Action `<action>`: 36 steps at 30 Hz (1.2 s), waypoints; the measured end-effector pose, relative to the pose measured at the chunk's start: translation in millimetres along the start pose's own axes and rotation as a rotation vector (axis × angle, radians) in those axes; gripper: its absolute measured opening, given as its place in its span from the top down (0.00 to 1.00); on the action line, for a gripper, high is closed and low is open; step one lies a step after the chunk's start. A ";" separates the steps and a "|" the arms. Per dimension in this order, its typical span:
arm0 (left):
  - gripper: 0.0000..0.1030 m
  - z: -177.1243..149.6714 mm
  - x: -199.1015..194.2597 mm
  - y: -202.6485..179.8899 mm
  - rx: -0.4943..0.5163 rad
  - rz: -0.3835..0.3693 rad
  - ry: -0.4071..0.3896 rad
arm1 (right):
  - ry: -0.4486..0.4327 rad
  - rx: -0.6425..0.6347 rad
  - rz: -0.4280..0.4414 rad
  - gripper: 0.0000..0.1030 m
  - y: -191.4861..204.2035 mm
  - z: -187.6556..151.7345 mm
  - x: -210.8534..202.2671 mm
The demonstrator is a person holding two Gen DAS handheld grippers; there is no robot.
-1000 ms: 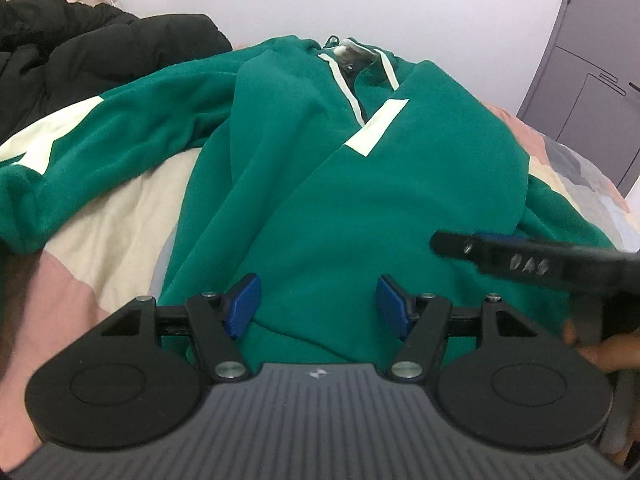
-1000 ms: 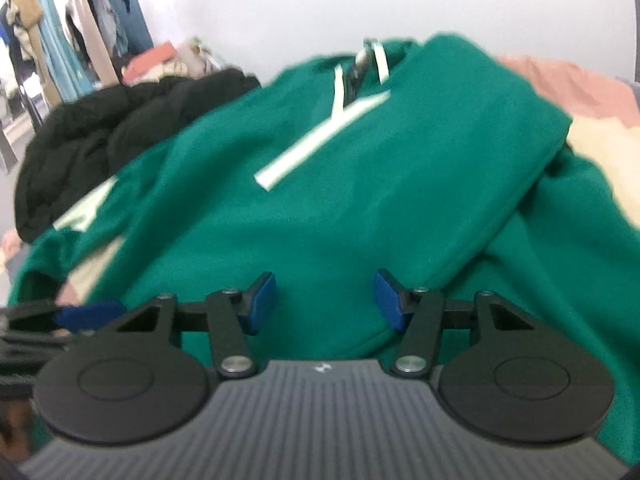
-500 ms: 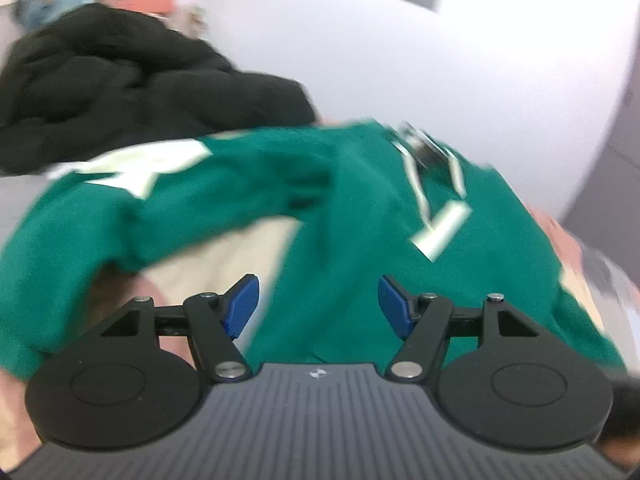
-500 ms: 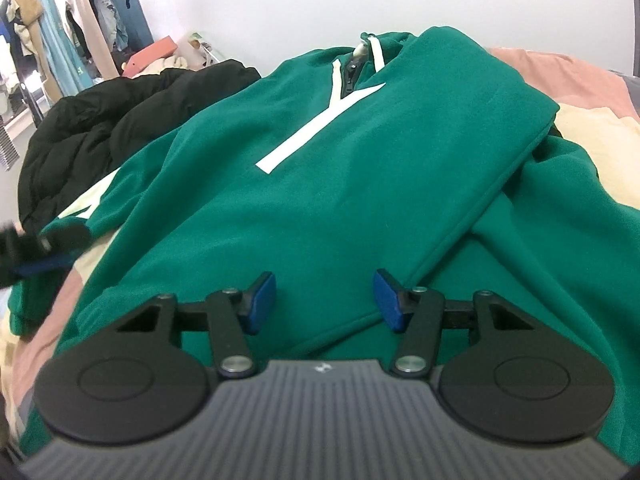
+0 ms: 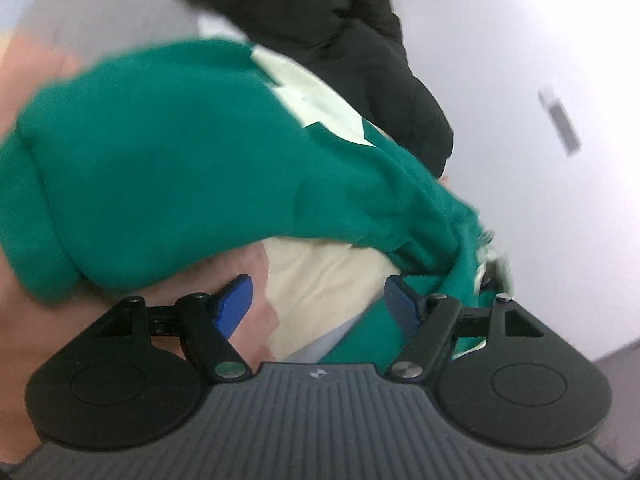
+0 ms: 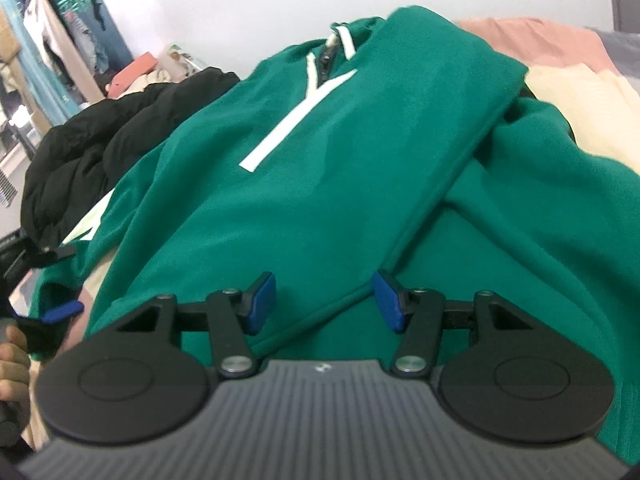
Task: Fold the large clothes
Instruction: 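Grasp the other sleeve cuff with the left gripper and lift it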
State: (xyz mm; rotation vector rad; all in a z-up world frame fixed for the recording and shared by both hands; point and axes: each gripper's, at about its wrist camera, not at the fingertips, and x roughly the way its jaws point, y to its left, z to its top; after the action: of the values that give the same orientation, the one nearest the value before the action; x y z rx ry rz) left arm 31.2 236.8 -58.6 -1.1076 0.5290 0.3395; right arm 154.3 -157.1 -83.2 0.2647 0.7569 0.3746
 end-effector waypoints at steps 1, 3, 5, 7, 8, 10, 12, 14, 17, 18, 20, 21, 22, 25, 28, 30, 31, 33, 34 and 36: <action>0.25 0.9 2.5 6.6 -0.049 -0.016 0.005 | 0.004 0.013 -0.001 0.44 -2.0 0.0 1.1; 0.25 3.6 4.2 17.8 -0.134 -0.049 -0.010 | 0.013 0.044 0.000 0.45 -4.7 -0.6 3.3; 0.25 7.2 4.6 25.2 -0.185 -0.080 -0.036 | 0.010 0.055 -0.005 0.45 -4.0 0.1 4.8; 0.25 11.8 5.3 32.6 -0.238 -0.095 -0.065 | 0.006 0.035 -0.016 0.45 -0.4 -0.8 5.4; 0.26 14.1 4.8 38.3 -0.277 -0.104 -0.084 | 0.003 0.021 -0.020 0.45 0.9 -1.0 5.5; 0.26 20.2 -0.3 49.2 -0.337 -0.092 -0.139 | -0.004 0.002 -0.027 0.45 2.1 -1.8 4.4; 0.27 28.3 -4.2 60.5 -0.389 -0.057 -0.200 | -0.012 -0.006 -0.033 0.44 1.4 -0.7 2.6; 0.30 36.8 -5.4 70.5 -0.445 -0.053 -0.236 | -0.020 -0.007 -0.039 0.44 -0.4 1.2 2.0; 0.44 53.6 -9.1 69.5 -0.409 0.005 -0.284 | -0.029 -0.015 -0.046 0.44 -0.8 2.4 1.7; 0.53 59.7 -11.2 66.8 -0.376 0.044 -0.314 | -0.031 -0.016 -0.047 0.44 -1.0 2.9 1.7; 0.67 72.2 -12.3 65.3 -0.333 0.119 -0.355 | -0.034 -0.014 -0.045 0.44 -1.4 3.5 1.3; 0.77 78.5 -12.8 67.9 -0.336 0.138 -0.365 | -0.040 -0.014 -0.045 0.44 -1.0 3.3 0.4; 0.80 83.5 -11.7 70.3 -0.345 0.147 -0.367 | -0.047 -0.016 -0.045 0.44 -0.5 3.9 -0.3; 0.87 100.2 -8.5 66.0 -0.315 0.174 -0.378 | -0.089 -0.034 -0.053 0.44 1.8 7.8 -5.1; 0.89 119.2 -10.4 52.5 -0.190 0.217 -0.427 | -0.140 -0.072 -0.059 0.44 5.6 12.7 -9.4; 0.90 135.1 -8.1 48.1 -0.124 0.245 -0.456 | -0.165 -0.104 -0.058 0.43 10.2 14.4 -10.0; 0.90 141.1 -4.2 49.1 -0.106 0.258 -0.464 | -0.170 -0.118 -0.057 0.43 12.4 15.3 -8.9; 0.90 153.8 -0.4 45.7 -0.057 0.292 -0.473 | -0.175 -0.144 -0.055 0.42 16.1 16.8 -5.1; 0.90 158.5 2.5 43.1 -0.025 0.315 -0.477 | -0.173 -0.153 -0.055 0.42 17.2 17.6 -2.7; 0.90 174.2 10.5 34.3 0.049 0.348 -0.487 | -0.171 -0.158 -0.052 0.42 17.4 19.5 1.7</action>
State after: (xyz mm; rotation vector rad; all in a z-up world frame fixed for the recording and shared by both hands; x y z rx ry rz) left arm 63.0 409.6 -30.5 -0.8413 0.2897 0.8698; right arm 165.2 -142.6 -64.3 0.1261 0.5621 0.3562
